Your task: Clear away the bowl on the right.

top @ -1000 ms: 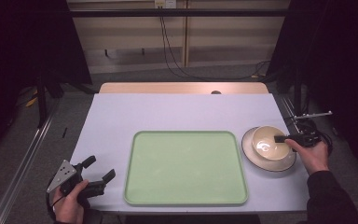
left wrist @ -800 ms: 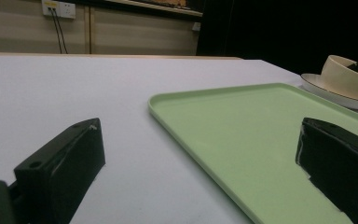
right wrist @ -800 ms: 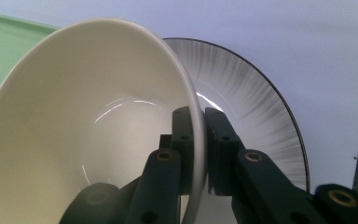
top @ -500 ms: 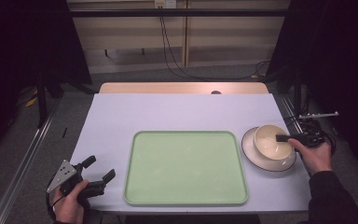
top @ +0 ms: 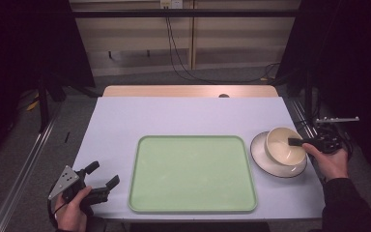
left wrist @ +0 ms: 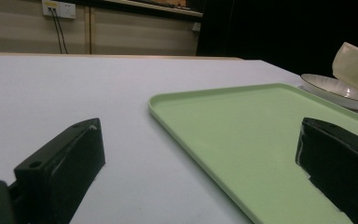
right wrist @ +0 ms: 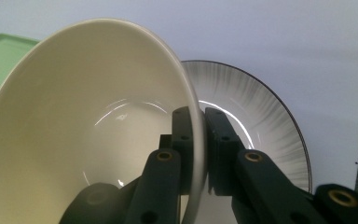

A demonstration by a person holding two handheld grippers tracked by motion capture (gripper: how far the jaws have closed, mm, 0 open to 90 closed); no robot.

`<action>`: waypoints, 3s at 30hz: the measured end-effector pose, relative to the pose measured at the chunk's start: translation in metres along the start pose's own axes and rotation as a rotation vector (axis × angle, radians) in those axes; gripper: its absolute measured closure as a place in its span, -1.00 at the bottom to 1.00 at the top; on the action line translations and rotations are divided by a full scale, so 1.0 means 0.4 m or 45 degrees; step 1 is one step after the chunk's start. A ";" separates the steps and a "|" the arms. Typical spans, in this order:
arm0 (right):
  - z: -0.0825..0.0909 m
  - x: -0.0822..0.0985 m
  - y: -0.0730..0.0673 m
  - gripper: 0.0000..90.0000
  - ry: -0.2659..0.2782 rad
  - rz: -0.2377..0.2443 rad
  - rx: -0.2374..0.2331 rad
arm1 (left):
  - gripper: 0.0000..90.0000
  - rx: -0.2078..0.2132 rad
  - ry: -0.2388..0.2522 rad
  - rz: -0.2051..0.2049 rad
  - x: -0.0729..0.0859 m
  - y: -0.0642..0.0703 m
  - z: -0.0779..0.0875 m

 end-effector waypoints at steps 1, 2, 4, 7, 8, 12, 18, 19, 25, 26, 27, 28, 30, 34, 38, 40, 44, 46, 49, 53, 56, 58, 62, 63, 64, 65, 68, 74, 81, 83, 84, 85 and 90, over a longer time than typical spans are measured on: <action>0.000 0.000 0.000 0.86 0.000 0.000 0.000 | -0.97 0.001 0.002 0.002 0.000 0.000 0.000; 0.003 -0.002 0.000 0.86 0.007 0.010 -0.003 | -0.97 0.002 0.003 0.004 0.000 0.001 -0.001; 0.008 -0.004 -0.003 0.86 0.020 0.010 -0.008 | -0.97 0.003 0.006 0.005 0.000 0.001 -0.001; 0.013 -0.009 -0.009 0.86 0.034 0.029 -0.021 | -0.97 0.002 0.006 0.007 0.000 0.001 -0.001; 0.015 -0.010 -0.013 0.85 0.045 0.051 -0.028 | -0.97 0.002 0.002 0.001 0.000 0.001 -0.001; 0.018 -0.017 -0.025 0.85 0.062 0.071 -0.052 | -0.97 -0.001 -0.001 -0.004 0.000 0.000 0.000; 0.024 -0.029 -0.043 0.85 0.090 0.090 -0.077 | -0.97 0.001 -0.005 -0.009 0.000 -0.001 0.000; 0.024 -0.029 -0.043 0.85 0.090 0.090 -0.077 | -0.97 -0.001 -0.005 -0.008 0.000 -0.001 0.000; 0.030 -0.039 -0.058 0.85 0.110 0.097 -0.110 | -0.97 -0.003 0.003 0.000 -0.001 0.000 -0.001; 0.032 -0.043 -0.062 0.85 0.115 0.103 -0.107 | -0.97 -0.001 0.000 -0.004 0.000 0.000 0.000; 0.032 -0.043 -0.062 0.85 0.115 0.103 -0.107 | -0.97 -0.002 -0.001 -0.005 0.000 0.000 0.000; 0.033 -0.045 -0.065 0.85 0.114 0.100 -0.114 | -0.97 0.000 -0.003 -0.007 0.000 0.000 0.000; 0.034 -0.048 -0.069 0.85 0.123 0.107 -0.110 | -0.97 -0.001 0.003 -0.002 -0.001 0.000 -0.001; 0.034 -0.054 -0.079 0.85 0.121 0.103 -0.130 | -0.97 -0.004 -0.002 -0.006 0.000 -0.001 -0.001; 0.031 -0.061 -0.087 0.85 0.126 0.115 -0.134 | -0.97 -0.004 0.002 -0.002 -0.001 0.000 -0.001; 0.029 -0.064 -0.091 0.85 0.129 0.122 -0.133 | -0.97 -0.005 0.002 -0.001 -0.001 0.000 -0.001; 0.024 -0.071 -0.101 0.85 0.124 0.125 -0.143 | -0.97 -0.004 0.002 -0.001 -0.001 0.000 -0.002; 0.021 -0.075 -0.106 0.85 0.121 0.131 -0.147 | -0.97 -0.004 0.002 -0.001 0.000 0.000 -0.002; 0.015 -0.082 -0.114 0.85 0.122 0.138 -0.152 | -0.97 -0.004 -0.003 -0.009 0.000 -0.001 -0.001; 0.006 -0.092 -0.128 0.85 0.109 0.150 -0.161 | -0.97 -0.004 0.003 -0.001 -0.001 0.000 -0.002; -0.004 -0.101 -0.141 0.85 0.099 0.168 -0.171 | -0.97 -0.004 0.003 0.001 0.000 0.000 -0.002; -0.006 -0.103 -0.144 0.85 0.097 0.170 -0.174 | -0.97 -0.006 0.004 0.001 -0.001 0.000 -0.002; -0.014 -0.109 -0.152 0.85 0.090 0.173 -0.182 | -0.97 -0.001 0.000 -0.001 0.000 0.000 -0.002; -0.016 -0.110 -0.154 0.85 0.091 0.178 -0.186 | -0.97 -0.002 0.000 0.002 0.000 0.000 -0.002; -0.017 -0.111 -0.155 0.85 0.091 0.173 -0.184 | -0.97 -0.002 0.001 0.003 0.000 0.000 -0.002; -0.020 -0.113 -0.157 0.85 0.086 0.177 -0.188 | -0.97 0.000 -0.006 -0.005 0.000 0.000 -0.001; -0.027 -0.117 -0.161 0.85 0.084 0.181 -0.191 | -0.97 -0.005 -0.001 -0.002 0.000 -0.001 -0.002; -0.043 -0.130 -0.172 0.85 0.076 0.189 -0.194 | -0.97 -0.005 -0.002 -0.005 0.000 -0.001 -0.002; -0.062 -0.143 -0.188 0.85 0.061 0.205 -0.206 | -0.97 -0.007 -0.004 -0.005 0.000 -0.002 -0.002; -0.067 -0.147 -0.192 0.85 0.061 0.206 -0.207 | -0.97 -0.006 -0.004 -0.006 0.000 -0.002 -0.002; -0.071 -0.150 -0.194 0.85 0.059 0.210 -0.212 | -0.97 -0.006 -0.005 -0.007 0.000 -0.002 -0.002; -0.074 -0.151 -0.197 0.85 0.056 0.212 -0.213 | -0.97 -0.007 -0.004 -0.007 0.000 -0.001 -0.002; -0.090 -0.158 -0.204 0.85 0.046 0.223 -0.216 | -0.97 -0.003 0.003 0.002 0.000 0.000 -0.002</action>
Point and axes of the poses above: each handheld gripper's, and its own axes: z roughly backward along the jaws, x roughly out of its underside, y roughly to its right, the point moved 4 cm from there along -z, roughly forward along the jaws, and after that the axes turned 3 degrees about z, right-handed, at the moved point
